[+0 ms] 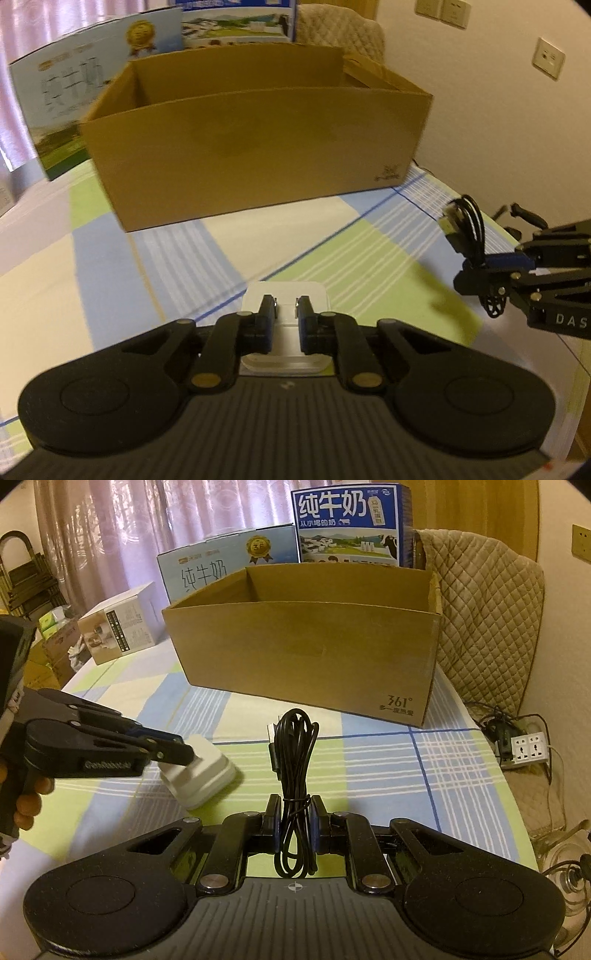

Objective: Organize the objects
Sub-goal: 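Lift and carry the charger and cable with both tools over the box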

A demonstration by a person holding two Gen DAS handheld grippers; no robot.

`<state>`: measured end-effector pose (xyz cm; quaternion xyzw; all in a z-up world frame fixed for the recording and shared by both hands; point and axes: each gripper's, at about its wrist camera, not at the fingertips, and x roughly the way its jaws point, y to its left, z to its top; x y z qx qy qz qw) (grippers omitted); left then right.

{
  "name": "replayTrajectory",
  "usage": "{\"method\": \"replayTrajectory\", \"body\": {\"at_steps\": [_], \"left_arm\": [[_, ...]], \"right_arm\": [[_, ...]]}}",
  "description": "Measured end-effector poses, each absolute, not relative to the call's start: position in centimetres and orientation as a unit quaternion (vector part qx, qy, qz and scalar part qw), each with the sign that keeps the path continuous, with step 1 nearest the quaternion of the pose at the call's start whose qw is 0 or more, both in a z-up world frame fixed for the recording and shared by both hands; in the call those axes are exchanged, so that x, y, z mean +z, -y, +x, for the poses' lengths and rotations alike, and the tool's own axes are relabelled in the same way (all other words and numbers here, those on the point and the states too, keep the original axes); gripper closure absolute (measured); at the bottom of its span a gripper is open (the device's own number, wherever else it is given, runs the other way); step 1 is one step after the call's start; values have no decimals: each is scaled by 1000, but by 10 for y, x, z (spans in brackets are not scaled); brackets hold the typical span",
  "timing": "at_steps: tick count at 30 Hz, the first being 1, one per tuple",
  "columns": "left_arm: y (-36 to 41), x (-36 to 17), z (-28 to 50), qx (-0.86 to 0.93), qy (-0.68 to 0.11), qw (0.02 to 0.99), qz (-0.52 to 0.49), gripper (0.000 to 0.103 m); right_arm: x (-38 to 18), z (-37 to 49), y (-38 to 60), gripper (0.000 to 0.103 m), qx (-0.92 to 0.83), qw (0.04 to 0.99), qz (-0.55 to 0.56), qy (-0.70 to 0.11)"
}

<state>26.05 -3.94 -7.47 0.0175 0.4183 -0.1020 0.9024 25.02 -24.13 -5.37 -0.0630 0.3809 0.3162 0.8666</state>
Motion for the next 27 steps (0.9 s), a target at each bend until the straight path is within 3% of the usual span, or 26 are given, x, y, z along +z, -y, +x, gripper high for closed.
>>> {"method": "replayTrajectory", "body": {"at_steps": [27], "left_arm": [[-18, -36, 245, 5, -419, 907, -43, 93]], "right_arm": [[-38, 249, 208, 92, 372, 852, -77, -360]]}}
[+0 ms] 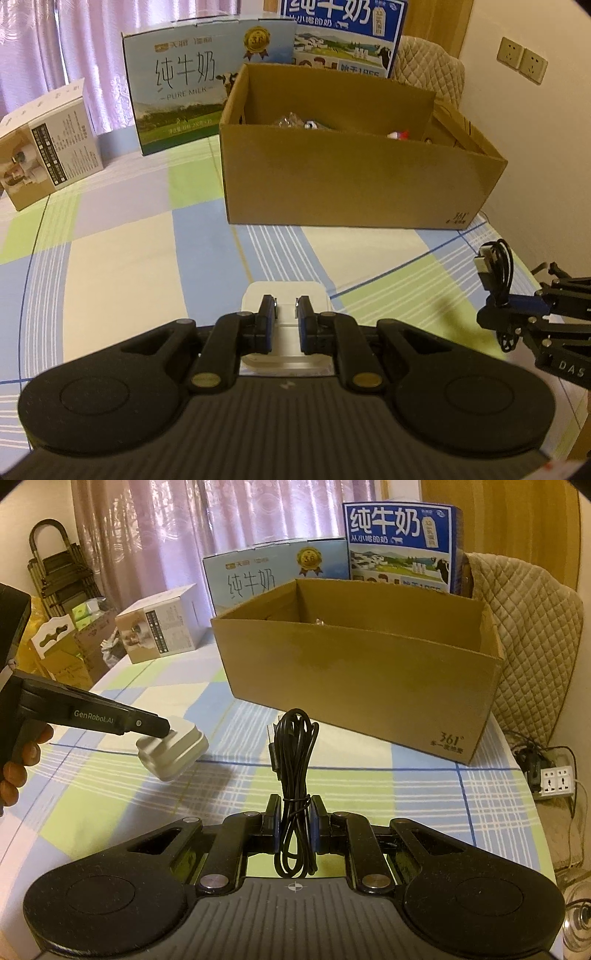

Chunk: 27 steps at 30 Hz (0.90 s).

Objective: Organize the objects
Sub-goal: 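Lift and carry the charger and cable with both tools over the box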

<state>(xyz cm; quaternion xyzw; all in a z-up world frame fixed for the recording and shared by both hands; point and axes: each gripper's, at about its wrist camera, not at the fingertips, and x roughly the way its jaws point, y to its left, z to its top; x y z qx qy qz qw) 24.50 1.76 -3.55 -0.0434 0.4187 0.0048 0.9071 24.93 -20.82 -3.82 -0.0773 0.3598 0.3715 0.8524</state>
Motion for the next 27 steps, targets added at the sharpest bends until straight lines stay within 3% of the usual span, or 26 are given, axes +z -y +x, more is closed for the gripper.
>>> {"method": "replayTrajectory", "body": {"at_steps": [27], "left_arm": [[-8, 39, 309, -7, -337, 941, -33, 93]], "right_arm": [[31, 324, 172, 92, 394, 867, -26, -303]]}}
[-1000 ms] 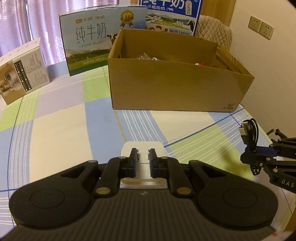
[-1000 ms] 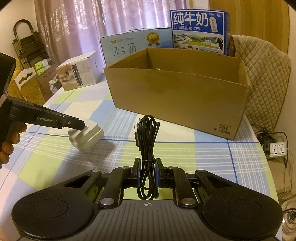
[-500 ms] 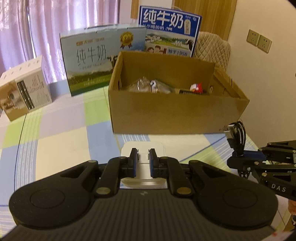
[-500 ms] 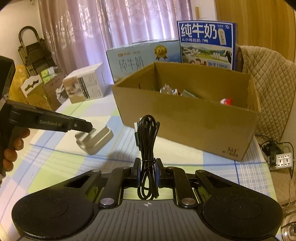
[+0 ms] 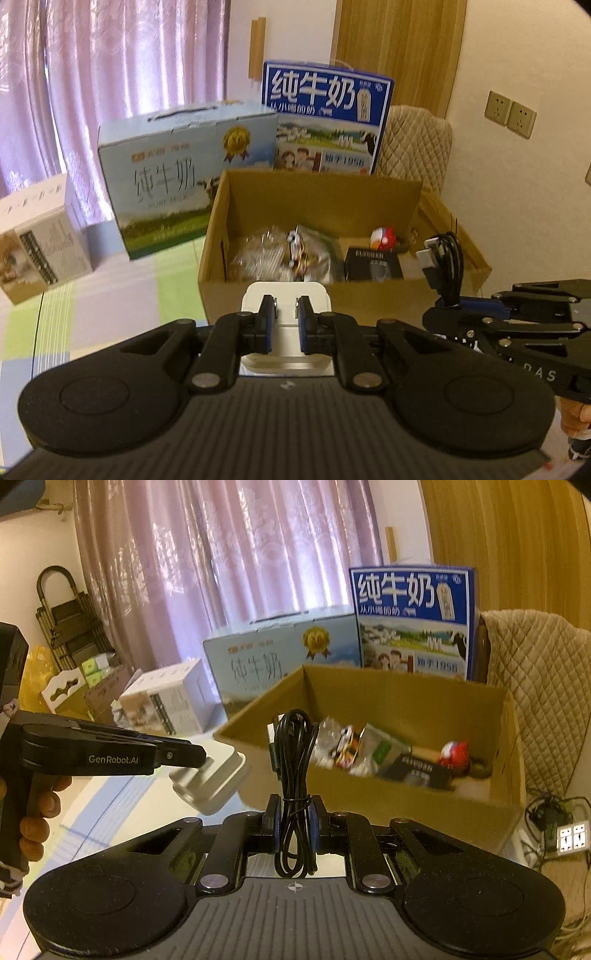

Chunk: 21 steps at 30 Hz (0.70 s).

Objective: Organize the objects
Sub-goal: 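Lift and carry the charger and cable with both tools over the box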

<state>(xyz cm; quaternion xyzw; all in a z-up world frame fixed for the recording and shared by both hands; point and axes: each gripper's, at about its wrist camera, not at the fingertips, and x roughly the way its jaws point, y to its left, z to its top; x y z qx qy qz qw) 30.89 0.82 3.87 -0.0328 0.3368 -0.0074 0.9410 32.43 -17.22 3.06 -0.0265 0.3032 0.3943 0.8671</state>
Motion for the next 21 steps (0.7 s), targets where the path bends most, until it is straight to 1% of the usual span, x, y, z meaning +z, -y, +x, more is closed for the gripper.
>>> {"method": "replayTrajectory", "body": {"at_steps": [11, 21], "left_arm": [[-8, 55, 354, -3, -316, 949, -21, 93], [-13, 54, 391, 1, -316, 948, -21, 93]], "right_arm": [[50, 368, 165, 92, 377, 882, -15, -283], [50, 404, 158, 92, 359, 890, -5, -281]]}}
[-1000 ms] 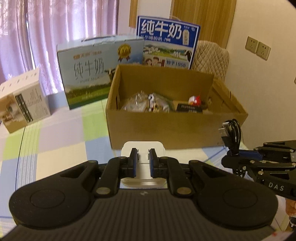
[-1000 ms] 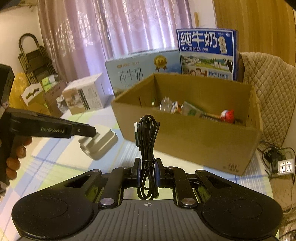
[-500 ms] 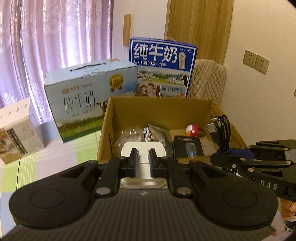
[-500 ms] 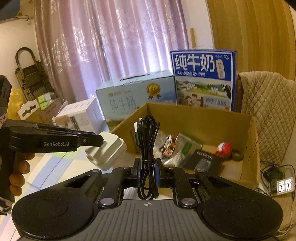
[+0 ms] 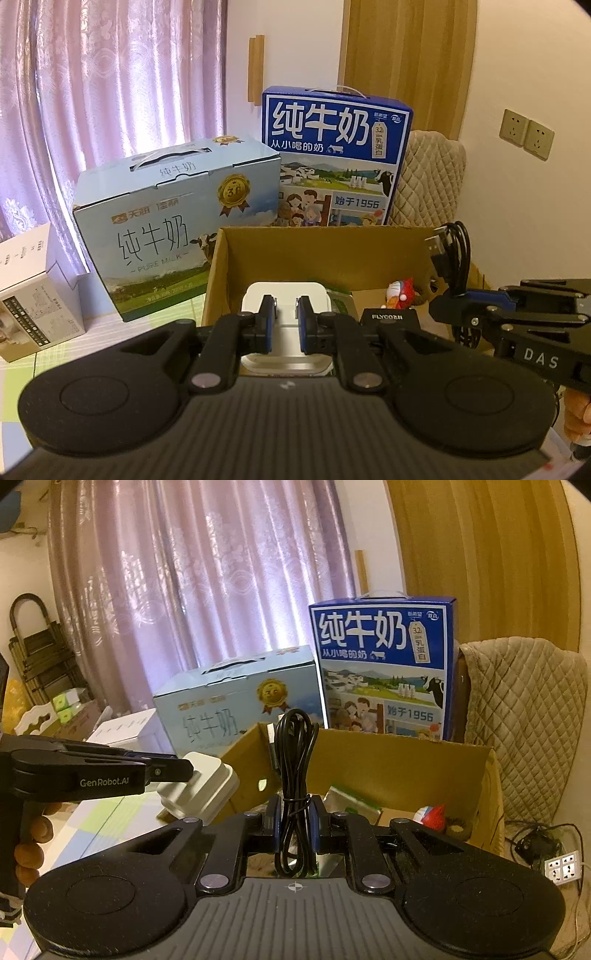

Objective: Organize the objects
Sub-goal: 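Lift and carry the charger and cable with both tools over the box, then lower the charger and cable into the box with both tools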

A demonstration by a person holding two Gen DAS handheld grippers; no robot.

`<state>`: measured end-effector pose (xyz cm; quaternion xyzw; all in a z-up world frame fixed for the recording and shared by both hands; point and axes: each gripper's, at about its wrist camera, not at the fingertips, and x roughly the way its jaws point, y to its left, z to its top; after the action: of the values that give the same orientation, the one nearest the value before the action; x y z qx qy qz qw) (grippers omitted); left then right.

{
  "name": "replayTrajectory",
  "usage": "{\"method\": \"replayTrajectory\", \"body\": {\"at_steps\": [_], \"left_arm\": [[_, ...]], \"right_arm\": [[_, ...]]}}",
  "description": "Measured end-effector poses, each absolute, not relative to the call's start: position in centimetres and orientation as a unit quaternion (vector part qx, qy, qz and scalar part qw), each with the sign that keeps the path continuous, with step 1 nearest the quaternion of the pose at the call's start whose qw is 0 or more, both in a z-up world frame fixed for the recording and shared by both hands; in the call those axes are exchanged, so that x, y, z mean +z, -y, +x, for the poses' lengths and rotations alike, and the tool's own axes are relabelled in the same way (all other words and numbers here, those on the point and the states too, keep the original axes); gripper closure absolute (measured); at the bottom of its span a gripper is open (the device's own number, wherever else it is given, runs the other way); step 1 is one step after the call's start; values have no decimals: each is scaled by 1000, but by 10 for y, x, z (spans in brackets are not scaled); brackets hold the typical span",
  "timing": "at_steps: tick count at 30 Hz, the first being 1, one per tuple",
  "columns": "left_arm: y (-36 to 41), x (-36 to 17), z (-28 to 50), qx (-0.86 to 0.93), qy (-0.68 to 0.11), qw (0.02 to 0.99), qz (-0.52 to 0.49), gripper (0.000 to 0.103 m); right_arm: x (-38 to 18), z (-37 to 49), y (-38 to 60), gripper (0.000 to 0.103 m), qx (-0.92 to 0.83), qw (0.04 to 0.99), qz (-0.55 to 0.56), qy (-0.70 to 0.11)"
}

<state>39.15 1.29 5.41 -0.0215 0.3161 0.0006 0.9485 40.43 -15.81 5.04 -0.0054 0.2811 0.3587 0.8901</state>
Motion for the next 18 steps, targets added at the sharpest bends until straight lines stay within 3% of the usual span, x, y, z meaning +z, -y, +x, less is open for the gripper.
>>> {"method": "replayTrajectory", "body": {"at_steps": [18], "left_arm": [[-19, 8, 442, 5, -371, 928, -30, 93]], "right_arm": [[9, 455, 140, 92, 310, 874, 20, -373]]}}
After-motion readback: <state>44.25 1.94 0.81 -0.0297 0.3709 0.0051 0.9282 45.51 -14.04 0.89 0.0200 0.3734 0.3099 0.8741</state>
